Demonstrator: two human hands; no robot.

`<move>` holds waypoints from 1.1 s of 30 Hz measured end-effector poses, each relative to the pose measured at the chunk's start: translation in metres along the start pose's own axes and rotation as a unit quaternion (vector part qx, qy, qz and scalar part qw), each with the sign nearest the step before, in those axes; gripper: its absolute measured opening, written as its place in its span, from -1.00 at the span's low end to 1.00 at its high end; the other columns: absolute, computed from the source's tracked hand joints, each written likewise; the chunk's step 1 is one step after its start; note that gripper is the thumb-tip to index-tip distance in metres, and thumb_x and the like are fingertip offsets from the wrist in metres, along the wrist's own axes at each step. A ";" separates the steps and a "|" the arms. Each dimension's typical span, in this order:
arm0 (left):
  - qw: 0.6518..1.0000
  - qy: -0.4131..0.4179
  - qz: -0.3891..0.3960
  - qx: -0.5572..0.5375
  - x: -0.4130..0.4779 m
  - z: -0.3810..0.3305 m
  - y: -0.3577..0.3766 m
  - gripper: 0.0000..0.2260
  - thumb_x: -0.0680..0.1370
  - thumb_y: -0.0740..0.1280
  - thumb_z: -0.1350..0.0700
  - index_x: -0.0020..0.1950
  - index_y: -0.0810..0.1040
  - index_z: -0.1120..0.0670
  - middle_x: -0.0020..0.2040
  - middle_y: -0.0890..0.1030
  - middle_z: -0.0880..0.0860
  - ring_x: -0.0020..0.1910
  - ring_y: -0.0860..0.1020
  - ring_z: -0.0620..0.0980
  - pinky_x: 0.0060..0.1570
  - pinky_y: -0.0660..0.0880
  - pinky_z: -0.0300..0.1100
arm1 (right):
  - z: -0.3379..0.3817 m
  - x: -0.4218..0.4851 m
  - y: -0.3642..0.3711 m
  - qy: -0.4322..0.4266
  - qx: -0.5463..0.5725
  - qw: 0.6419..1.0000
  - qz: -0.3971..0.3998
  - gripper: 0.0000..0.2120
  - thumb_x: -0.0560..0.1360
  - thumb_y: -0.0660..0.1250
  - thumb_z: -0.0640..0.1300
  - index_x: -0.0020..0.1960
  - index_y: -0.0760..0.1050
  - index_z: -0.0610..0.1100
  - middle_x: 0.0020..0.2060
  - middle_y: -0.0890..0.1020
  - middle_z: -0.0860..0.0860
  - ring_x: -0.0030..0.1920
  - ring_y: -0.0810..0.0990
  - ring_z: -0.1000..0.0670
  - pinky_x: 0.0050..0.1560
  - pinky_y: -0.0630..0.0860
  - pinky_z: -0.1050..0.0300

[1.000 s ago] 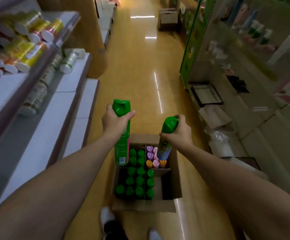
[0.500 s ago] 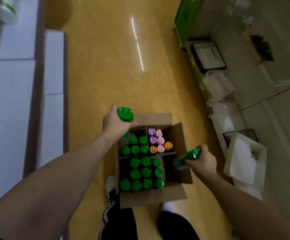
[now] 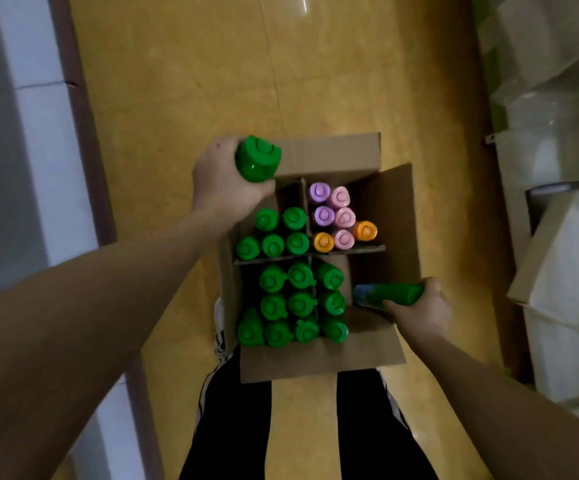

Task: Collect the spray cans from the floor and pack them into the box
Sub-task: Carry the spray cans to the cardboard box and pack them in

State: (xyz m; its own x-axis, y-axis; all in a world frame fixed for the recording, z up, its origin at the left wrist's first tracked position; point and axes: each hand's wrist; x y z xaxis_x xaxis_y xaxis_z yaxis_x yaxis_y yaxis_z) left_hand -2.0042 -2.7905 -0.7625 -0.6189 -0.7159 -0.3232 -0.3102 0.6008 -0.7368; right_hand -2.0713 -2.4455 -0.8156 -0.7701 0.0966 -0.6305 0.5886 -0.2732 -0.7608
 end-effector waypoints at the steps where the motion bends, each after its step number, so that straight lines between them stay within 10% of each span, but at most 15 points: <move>1: 1.000 0.007 -0.011 0.001 0.003 -0.006 0.005 -0.41 0.32 0.59 -0.05 0.29 0.53 0.05 0.22 0.57 0.03 0.19 0.52 0.04 0.16 0.48 -0.08 | -0.004 0.006 0.006 0.004 0.002 1.000 0.000 -0.40 0.33 0.63 -0.11 0.21 0.38 -0.19 0.05 0.55 -0.20 0.07 0.58 -0.23 0.06 0.61 -0.23; 13: 0.976 -0.033 -0.190 -0.099 0.024 -0.032 0.004 -0.36 0.28 0.49 -0.03 0.31 0.39 0.02 0.16 0.54 0.02 0.11 0.54 -0.01 0.11 0.54 0.02 | -0.032 0.031 0.011 0.000 0.007 1.000 0.013 -0.35 0.36 0.60 -0.11 0.33 0.37 -0.19 0.07 0.55 -0.23 0.07 0.56 -0.25 0.05 0.60 -0.20; 33: 0.994 -0.058 -0.086 0.035 -0.003 0.065 0.071 -0.46 0.36 0.50 -0.01 0.31 0.45 -0.05 0.16 0.54 0.02 0.14 0.52 0.03 0.14 0.53 -0.01 | -0.047 0.070 0.070 -0.015 -0.007 1.000 -0.003 -0.37 0.38 0.60 -0.07 0.36 0.41 -0.07 0.14 0.58 -0.19 0.12 0.58 -0.22 0.10 0.61 -0.23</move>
State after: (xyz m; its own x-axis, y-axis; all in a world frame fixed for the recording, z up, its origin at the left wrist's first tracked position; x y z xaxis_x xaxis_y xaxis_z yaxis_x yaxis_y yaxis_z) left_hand -1.9771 -2.7690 -0.8525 -0.4725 -0.8446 -0.2517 -0.3517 0.4426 -0.8249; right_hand -2.0724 -2.4130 -0.9200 -0.7805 0.0686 -0.6213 0.5876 -0.2584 -0.7668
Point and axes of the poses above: each hand's wrist, its own x-axis towards the middle knuckle, its own y-axis out of the palm, z = x × y
